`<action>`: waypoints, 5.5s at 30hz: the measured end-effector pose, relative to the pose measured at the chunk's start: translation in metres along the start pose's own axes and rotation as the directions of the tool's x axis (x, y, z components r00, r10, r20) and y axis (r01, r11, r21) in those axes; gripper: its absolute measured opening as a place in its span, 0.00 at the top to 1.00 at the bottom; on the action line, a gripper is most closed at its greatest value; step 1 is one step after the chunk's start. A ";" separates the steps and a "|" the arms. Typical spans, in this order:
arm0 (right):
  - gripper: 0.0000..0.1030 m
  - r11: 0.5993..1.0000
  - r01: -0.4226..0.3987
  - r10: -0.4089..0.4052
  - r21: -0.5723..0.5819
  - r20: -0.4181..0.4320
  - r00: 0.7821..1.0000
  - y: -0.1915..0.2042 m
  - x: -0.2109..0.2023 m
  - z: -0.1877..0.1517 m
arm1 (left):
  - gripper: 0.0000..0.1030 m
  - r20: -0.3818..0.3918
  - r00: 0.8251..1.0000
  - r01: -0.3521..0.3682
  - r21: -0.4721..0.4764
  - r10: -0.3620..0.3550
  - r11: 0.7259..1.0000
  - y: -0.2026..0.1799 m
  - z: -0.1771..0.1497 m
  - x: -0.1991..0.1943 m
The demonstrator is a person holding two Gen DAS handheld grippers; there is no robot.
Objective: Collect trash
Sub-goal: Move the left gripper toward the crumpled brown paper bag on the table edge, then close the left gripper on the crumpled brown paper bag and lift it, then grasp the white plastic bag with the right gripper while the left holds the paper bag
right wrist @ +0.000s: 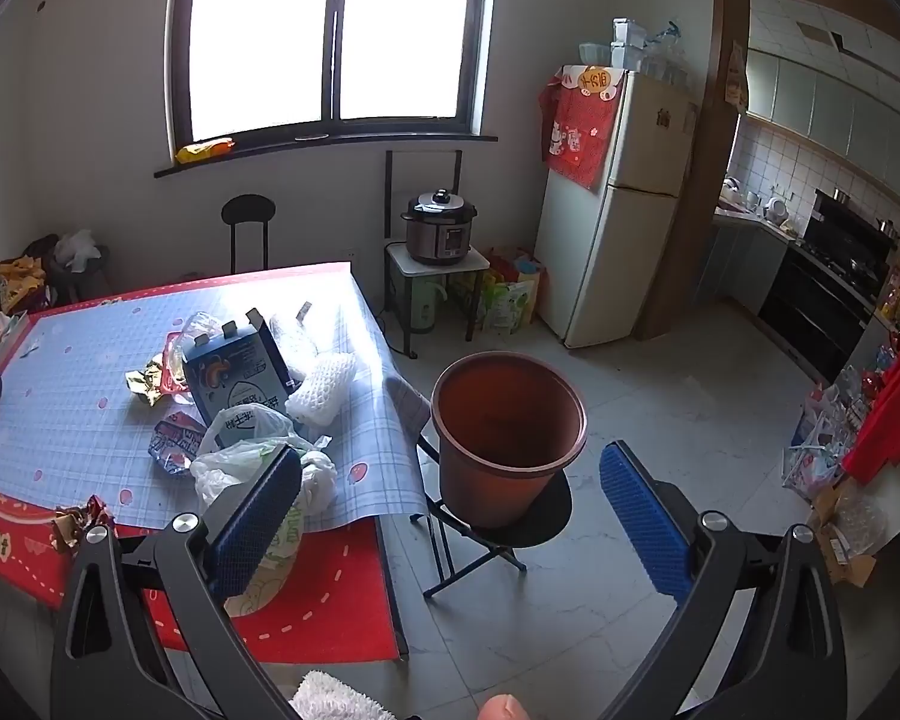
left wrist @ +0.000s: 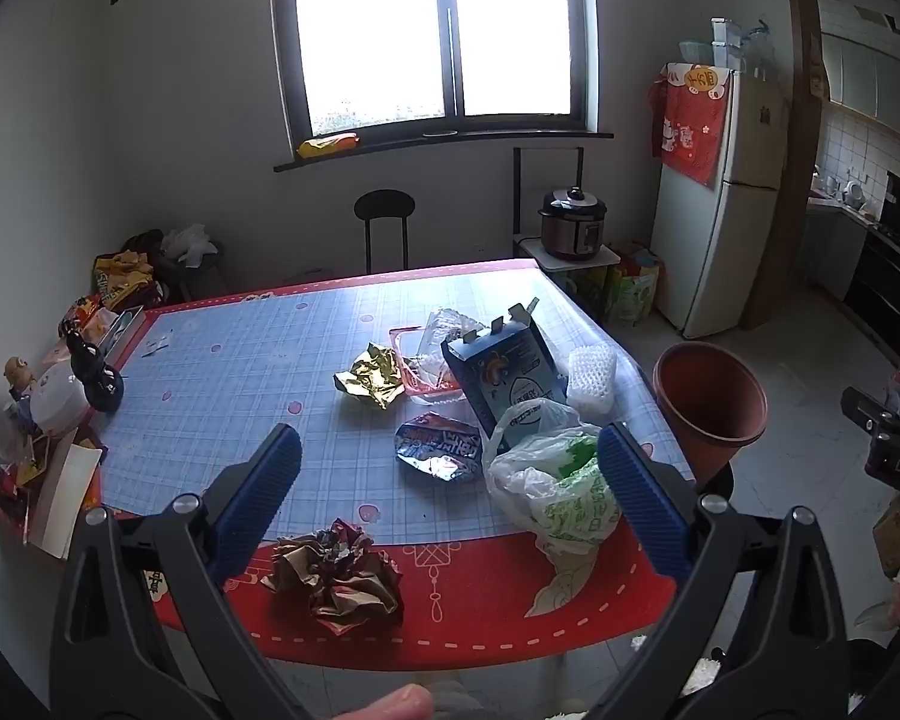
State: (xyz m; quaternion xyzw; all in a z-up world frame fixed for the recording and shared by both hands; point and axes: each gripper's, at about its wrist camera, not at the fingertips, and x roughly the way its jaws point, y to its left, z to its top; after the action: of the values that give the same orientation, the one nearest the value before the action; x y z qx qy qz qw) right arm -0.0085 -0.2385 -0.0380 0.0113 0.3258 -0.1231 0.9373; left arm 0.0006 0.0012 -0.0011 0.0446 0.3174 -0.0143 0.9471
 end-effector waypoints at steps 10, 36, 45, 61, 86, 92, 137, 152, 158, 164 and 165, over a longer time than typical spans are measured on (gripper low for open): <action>0.05 0.998 -0.039 0.038 -0.041 -0.035 0.999 0.025 0.020 0.005 | 0.05 -0.084 0.996 -0.036 -0.036 0.033 0.999 0.021 -0.009 0.023; 0.05 0.950 -0.268 0.229 -0.161 -0.228 0.946 0.153 0.122 0.019 | 0.05 -0.382 0.922 -0.027 -0.223 -0.061 0.975 0.120 -0.047 0.153; 0.05 0.953 -0.290 0.261 -0.091 -0.244 0.934 0.145 0.146 0.020 | 0.05 -0.368 0.924 -0.010 -0.302 -0.107 0.953 0.174 -0.066 0.175; 0.05 0.910 -0.377 0.301 -0.172 -0.352 0.886 0.183 0.161 -0.009 | 0.06 -0.536 0.811 -0.121 -0.546 -0.235 0.829 0.203 -0.154 0.203; 0.05 0.929 -0.341 0.254 -0.146 -0.421 0.871 0.178 0.178 -0.019 | 0.06 -0.551 0.797 -0.156 -0.584 -0.248 0.797 0.196 -0.157 0.257; 0.05 0.932 -0.334 0.243 -0.143 -0.437 0.866 0.179 0.181 -0.022 | 0.06 -0.577 0.773 -0.178 -0.597 -0.264 0.783 0.201 -0.166 0.266; 0.36 0.811 -0.450 0.207 -0.373 -0.537 0.818 0.240 0.228 -0.064 | 0.21 -0.438 0.755 0.087 -0.672 -0.489 0.736 0.160 -0.123 0.325; 0.84 0.808 -0.513 0.299 -0.290 -0.547 0.782 0.233 0.221 -0.065 | 0.55 -0.498 0.720 0.128 -0.590 -0.484 0.797 0.131 -0.126 0.324; 0.87 0.782 -0.566 0.392 -0.260 -0.502 0.771 0.230 0.199 -0.053 | 0.56 -0.486 0.760 0.119 -0.548 -0.431 0.828 0.137 -0.125 0.298; 0.88 0.764 -0.595 0.463 -0.251 -0.429 0.775 0.222 0.179 -0.037 | 0.56 -0.431 0.836 0.085 -0.511 -0.341 0.855 0.158 -0.111 0.263; 0.88 0.758 -0.601 0.478 -0.252 -0.413 0.775 0.221 0.175 -0.034 | 0.56 -0.417 0.848 0.082 -0.505 -0.326 0.859 0.160 -0.107 0.257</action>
State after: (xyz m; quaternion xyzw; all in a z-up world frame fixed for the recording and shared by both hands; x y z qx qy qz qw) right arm 0.1564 -0.0602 -0.1850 -0.0506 0.4744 0.2236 0.8500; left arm 0.1498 0.1711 -0.2288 -0.2185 0.5430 -0.0294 0.8102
